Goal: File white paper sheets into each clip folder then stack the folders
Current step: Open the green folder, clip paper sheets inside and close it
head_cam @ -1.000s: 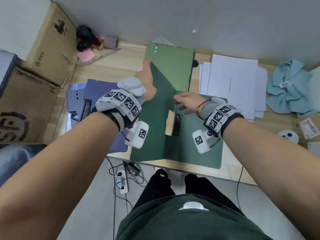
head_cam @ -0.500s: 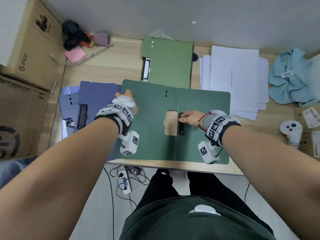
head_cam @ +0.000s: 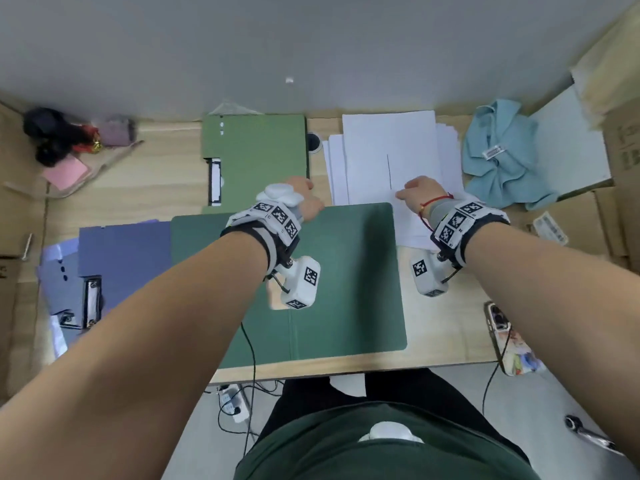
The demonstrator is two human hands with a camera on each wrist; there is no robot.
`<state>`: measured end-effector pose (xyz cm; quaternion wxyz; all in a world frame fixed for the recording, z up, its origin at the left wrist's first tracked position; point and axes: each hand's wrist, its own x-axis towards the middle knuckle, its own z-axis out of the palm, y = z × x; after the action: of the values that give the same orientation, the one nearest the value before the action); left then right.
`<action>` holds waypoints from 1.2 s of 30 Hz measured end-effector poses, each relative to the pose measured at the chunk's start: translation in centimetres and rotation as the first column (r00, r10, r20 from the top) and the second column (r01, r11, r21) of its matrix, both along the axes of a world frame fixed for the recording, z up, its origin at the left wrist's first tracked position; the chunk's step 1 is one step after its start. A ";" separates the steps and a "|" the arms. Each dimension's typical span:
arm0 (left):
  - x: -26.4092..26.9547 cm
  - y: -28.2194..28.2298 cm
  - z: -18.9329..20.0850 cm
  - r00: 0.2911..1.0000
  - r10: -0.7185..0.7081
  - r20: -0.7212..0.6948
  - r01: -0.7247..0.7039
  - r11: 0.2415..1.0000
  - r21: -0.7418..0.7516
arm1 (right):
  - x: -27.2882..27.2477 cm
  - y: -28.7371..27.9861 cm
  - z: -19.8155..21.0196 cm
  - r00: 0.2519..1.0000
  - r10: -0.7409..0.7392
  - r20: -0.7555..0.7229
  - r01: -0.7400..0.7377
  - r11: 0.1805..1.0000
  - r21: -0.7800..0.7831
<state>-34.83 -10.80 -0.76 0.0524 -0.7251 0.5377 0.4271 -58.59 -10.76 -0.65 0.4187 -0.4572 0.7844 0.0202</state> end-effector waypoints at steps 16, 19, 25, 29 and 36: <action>-11.7 -6.4 -4.6 0.989 0.037 0.141 -0.063 0.980 0.188 | -8.7 -5.4 -5.2 0.985 -0.174 0.005 0.172 0.981 0.091; -12.1 -6.6 -4.6 0.992 0.055 0.111 -0.077 0.977 0.200 | -9.2 -5.5 -5.4 0.963 -0.261 0.061 0.253 0.961 0.107; -11.6 -6.9 -6.0 0.964 0.256 -0.067 -0.252 0.966 0.060 | -9.2 -5.8 -4.9 0.930 -0.284 0.235 0.298 0.954 -0.026; -11.3 -7.8 -3.9 0.916 0.335 -0.220 -0.358 0.930 -0.077 | -8.7 -7.0 -2.3 0.877 -0.299 0.377 0.375 0.916 -0.145; -8.5 -8.2 1.5 0.855 0.317 -0.409 -0.470 0.807 -0.358 | -6.8 -7.7 2.3 0.845 -0.258 0.468 0.417 0.866 -0.275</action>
<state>-43.31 -18.98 0.70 -0.2968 -0.7321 0.4570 0.4088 -65.43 -18.48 1.69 0.4798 -0.3729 0.7356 -0.2994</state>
